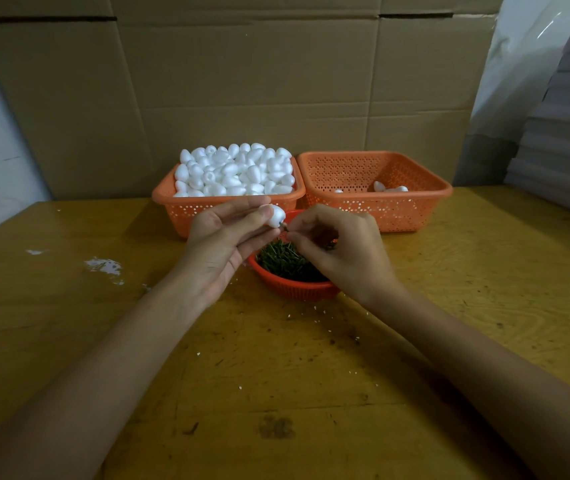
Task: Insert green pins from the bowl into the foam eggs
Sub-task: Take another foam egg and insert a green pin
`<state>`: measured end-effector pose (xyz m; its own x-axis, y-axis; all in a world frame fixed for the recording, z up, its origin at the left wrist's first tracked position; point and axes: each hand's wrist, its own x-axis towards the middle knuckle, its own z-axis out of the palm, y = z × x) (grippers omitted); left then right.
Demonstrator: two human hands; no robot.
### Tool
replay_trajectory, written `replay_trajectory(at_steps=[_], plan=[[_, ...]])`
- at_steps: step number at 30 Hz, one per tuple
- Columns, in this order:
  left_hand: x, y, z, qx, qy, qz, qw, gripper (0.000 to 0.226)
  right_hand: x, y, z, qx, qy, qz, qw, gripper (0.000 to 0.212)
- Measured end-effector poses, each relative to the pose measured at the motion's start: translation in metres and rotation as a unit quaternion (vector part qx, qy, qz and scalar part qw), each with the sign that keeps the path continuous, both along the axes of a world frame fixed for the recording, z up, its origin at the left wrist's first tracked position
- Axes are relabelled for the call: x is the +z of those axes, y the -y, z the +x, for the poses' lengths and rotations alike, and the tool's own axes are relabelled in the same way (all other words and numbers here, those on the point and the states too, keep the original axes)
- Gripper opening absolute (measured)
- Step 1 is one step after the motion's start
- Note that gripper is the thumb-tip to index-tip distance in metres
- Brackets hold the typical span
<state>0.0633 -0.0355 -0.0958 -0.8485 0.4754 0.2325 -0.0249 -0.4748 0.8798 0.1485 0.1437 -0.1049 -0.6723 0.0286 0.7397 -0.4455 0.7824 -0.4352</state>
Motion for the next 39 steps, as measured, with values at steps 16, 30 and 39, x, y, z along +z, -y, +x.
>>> replay_trajectory(at_steps=[16,30,39], plan=[[0.000,0.001,0.000,-0.002,-0.035,-0.013,0.999,0.023,0.004,0.006,0.006,-0.011,0.001,-0.041,0.999,0.028],[-0.003,-0.004,0.006,0.049,-0.110,-0.024,0.992,0.027,0.012,0.010,0.009,-0.035,0.016,-0.027,0.999,0.028],[-0.002,-0.003,0.007,0.059,-0.106,-0.035,0.992,0.029,0.014,0.006,0.008,-0.023,0.004,-0.010,1.000,0.033]])
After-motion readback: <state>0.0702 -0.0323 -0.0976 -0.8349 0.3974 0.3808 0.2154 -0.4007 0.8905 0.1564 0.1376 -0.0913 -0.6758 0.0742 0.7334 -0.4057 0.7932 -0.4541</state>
